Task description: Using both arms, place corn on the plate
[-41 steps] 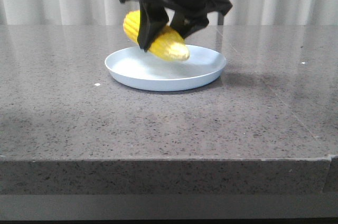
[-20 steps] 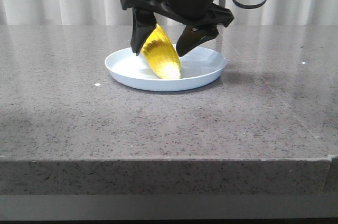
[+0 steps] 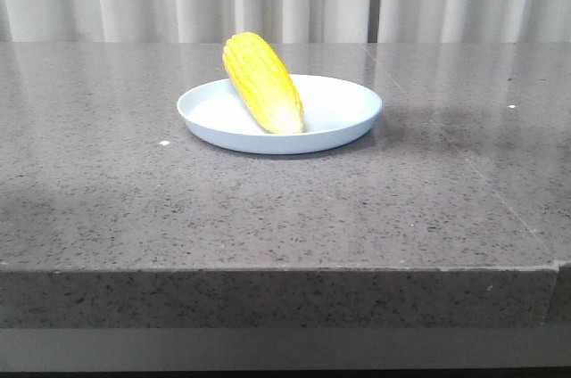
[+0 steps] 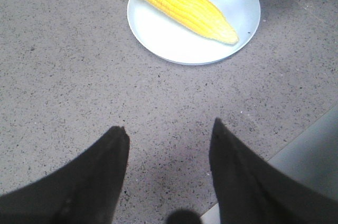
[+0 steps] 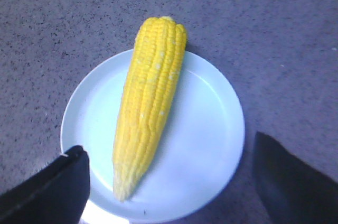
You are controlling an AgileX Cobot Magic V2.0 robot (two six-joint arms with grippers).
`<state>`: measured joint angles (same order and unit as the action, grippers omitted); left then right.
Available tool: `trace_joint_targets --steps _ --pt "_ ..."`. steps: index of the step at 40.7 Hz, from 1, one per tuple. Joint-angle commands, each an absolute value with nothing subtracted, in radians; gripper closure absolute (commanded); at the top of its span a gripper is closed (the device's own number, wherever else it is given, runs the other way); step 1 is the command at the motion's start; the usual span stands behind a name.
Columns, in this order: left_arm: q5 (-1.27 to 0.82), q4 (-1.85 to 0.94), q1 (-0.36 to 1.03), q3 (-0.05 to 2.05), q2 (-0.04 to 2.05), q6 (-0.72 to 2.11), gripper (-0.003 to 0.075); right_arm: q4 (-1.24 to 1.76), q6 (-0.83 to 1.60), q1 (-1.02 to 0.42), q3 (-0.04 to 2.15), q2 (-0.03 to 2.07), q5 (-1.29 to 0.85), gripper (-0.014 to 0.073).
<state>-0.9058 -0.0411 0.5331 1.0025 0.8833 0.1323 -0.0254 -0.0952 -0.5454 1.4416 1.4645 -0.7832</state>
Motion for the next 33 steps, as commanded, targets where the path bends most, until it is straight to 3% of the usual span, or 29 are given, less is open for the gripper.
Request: trace_joint_targets --steps 1,22,33 --pt "-0.846 -0.047 0.541 1.028 0.878 0.123 0.0365 -0.056 -0.038 -0.54 1.43 1.314 -0.82 -0.0051" --pt "-0.846 -0.047 0.541 1.028 0.878 0.123 0.0365 -0.053 -0.02 -0.54 1.077 0.698 -0.953 -0.0051" --pt "-0.844 -0.047 0.541 1.028 0.878 0.123 0.0365 -0.053 -0.02 -0.54 0.97 0.523 -0.955 -0.0051"
